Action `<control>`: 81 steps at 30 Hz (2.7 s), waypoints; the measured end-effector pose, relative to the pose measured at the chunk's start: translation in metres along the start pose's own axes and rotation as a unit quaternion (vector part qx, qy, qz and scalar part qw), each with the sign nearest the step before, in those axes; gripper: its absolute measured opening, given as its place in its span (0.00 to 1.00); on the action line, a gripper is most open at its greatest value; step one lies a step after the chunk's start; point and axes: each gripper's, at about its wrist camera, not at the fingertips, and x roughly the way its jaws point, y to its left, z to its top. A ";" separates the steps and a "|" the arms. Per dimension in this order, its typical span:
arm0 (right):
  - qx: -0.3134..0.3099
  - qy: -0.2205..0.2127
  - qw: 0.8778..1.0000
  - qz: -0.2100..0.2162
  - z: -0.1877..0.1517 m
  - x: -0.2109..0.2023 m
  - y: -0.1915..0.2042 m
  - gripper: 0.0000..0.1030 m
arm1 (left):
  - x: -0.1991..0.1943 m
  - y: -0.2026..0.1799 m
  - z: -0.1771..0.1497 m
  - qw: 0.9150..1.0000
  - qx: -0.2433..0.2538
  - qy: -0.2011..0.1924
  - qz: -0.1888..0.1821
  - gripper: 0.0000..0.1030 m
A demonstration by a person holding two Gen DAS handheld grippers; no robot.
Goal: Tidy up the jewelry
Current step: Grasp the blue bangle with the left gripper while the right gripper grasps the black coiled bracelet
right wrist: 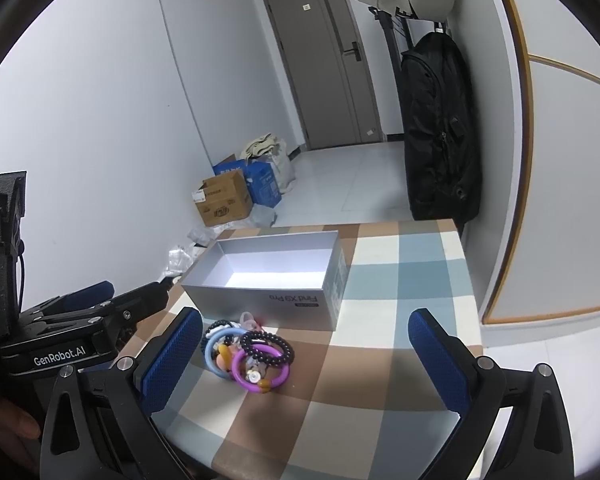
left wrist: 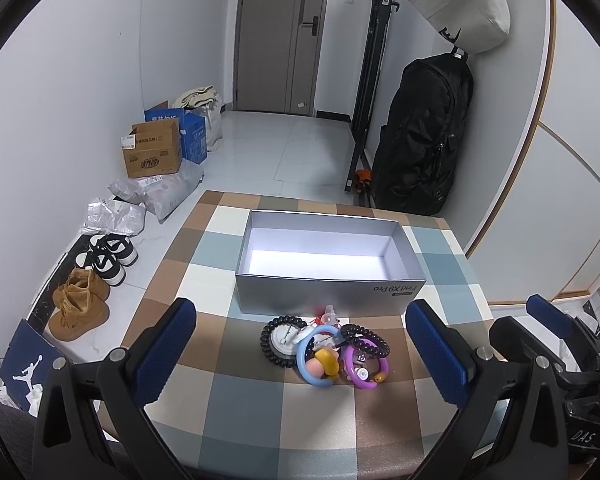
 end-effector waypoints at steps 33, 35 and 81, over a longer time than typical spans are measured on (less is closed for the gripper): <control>0.035 0.180 0.980 0.080 -0.023 0.103 0.010 0.83 | 0.067 0.082 0.004 0.967 -0.146 0.181 -0.106 0.95; 0.050 0.194 0.976 0.084 -0.024 0.113 0.008 0.81 | 0.070 0.085 0.002 0.965 -0.151 0.189 -0.105 0.95; 0.140 0.150 0.974 0.098 -0.006 0.088 -0.029 0.44 | 0.092 0.030 -0.009 0.976 -0.041 0.183 -0.114 0.32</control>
